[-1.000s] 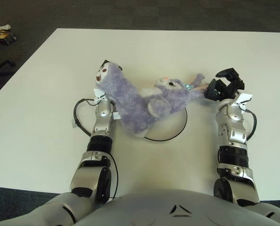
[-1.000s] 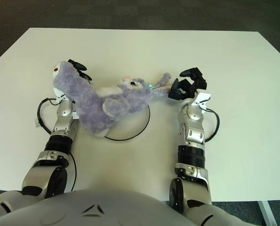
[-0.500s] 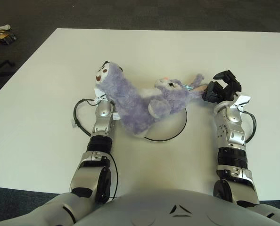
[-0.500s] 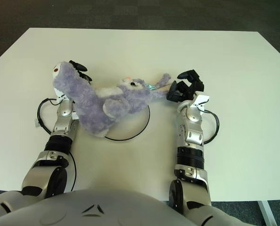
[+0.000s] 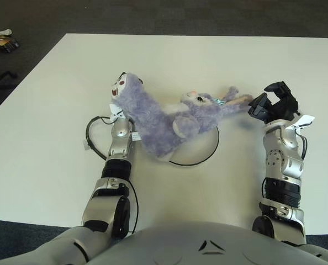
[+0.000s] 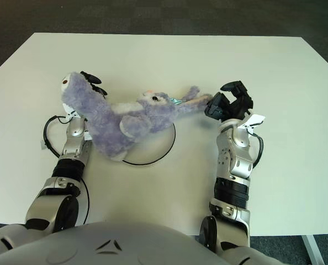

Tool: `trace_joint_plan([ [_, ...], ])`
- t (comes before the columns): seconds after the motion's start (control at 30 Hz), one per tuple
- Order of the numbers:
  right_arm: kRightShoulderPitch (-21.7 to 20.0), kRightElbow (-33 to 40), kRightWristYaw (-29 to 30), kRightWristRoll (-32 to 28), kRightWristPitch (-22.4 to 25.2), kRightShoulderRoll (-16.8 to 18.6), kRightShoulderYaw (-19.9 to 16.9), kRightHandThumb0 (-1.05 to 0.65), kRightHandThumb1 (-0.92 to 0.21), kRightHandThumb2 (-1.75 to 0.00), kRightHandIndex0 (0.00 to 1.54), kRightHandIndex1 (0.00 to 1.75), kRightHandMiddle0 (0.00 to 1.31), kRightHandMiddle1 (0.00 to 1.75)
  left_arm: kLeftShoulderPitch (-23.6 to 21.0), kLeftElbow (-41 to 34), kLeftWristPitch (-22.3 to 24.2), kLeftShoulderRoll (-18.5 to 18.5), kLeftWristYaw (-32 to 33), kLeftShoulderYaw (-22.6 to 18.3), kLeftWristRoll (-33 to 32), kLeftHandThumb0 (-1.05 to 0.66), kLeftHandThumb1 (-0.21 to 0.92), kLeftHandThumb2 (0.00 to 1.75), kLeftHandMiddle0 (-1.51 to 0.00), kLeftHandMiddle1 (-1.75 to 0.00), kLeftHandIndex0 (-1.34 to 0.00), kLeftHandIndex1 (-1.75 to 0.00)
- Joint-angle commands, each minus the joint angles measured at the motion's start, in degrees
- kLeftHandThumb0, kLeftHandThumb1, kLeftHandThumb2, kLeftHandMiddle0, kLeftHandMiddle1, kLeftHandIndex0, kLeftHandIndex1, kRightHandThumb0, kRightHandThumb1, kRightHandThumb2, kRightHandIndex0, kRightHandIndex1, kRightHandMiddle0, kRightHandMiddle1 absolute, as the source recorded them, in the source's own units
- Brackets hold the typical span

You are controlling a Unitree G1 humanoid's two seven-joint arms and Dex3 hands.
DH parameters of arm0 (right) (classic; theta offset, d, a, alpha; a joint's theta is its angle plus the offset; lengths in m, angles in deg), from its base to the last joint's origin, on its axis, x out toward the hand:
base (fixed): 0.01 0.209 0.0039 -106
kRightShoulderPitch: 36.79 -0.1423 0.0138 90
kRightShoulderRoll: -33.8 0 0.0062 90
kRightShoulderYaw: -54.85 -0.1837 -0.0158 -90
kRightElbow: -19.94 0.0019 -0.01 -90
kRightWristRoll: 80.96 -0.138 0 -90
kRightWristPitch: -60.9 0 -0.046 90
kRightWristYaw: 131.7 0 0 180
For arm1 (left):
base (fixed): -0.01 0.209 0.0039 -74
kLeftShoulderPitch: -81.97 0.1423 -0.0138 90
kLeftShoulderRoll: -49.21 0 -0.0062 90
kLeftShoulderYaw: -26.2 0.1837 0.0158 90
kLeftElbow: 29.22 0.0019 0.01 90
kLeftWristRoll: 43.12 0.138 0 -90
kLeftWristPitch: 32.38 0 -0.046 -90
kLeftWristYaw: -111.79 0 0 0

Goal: Put the doll into the plate.

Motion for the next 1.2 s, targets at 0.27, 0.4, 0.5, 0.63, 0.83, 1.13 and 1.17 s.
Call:
trace_joint_plan([
  [0.27,2.82,5.44,-1.03,-1.87,4.76,-0.14,1.13,0.0,-0.02,-1.64,0.87,1.68,0.59,1.75,3.45,2.56,-0.12,0.0,-0.63,0.15,-0.06,-0.01,0.15,1.52,-0.63,-1.75,-0.62,-1.75],
  [0.4,3.63,6.33,-1.05,-0.38,3.88,-0.38,1.98,0.0,0.01,-1.67,0.89,1.67,0.61,1.75,3.47,2.43,0.04,0.16,-0.36,0.05,-0.19,-0.01,0.15,1.52,-0.62,-1.75,-0.61,-1.75],
  [0.5,3.97,6.65,-0.75,0.73,3.5,-0.54,2.48,0.0,0.03,-1.69,0.9,1.67,0.63,1.75,3.46,2.3,0.31,0.28,-0.16,-0.04,-0.25,-0.01,0.15,1.52,-0.62,-1.75,-0.61,-1.75],
  [0.63,4.57,7.25,-0.74,2.33,3.52,-0.94,3.1,0.0,0.07,-1.72,0.93,1.66,0.66,1.75,3.37,2.27,0.68,0.5,0.25,-0.06,-0.14,-0.01,0.15,1.51,-0.62,-1.75,-0.61,-1.75],
  [0.83,6.58,8.81,-3.87,3.38,4.98,-3.06,4.78,0.0,0.08,-1.74,0.93,1.69,0.67,1.75,3.41,2.0,0.74,0.66,0.7,-0.14,0.06,-0.01,0.15,1.51,-0.62,-1.75,-0.61,-1.75],
  [1.13,8.9,7.74,-10.4,3.65,5.0,-6.74,7.17,0.0,0.07,-1.75,0.91,1.71,0.67,1.75,3.32,2.23,0.16,0.66,1.13,0.0,0.44,-0.01,0.15,1.52,-0.62,-1.75,-0.62,-1.75],
  [1.17,9.03,7.21,-10.92,4.06,4.94,-7.05,7.73,0.0,0.07,-1.75,0.91,1.71,0.67,1.75,3.34,2.2,0.2,0.66,1.03,0.02,0.36,-0.01,0.15,1.52,-0.62,-1.75,-0.62,-1.75],
])
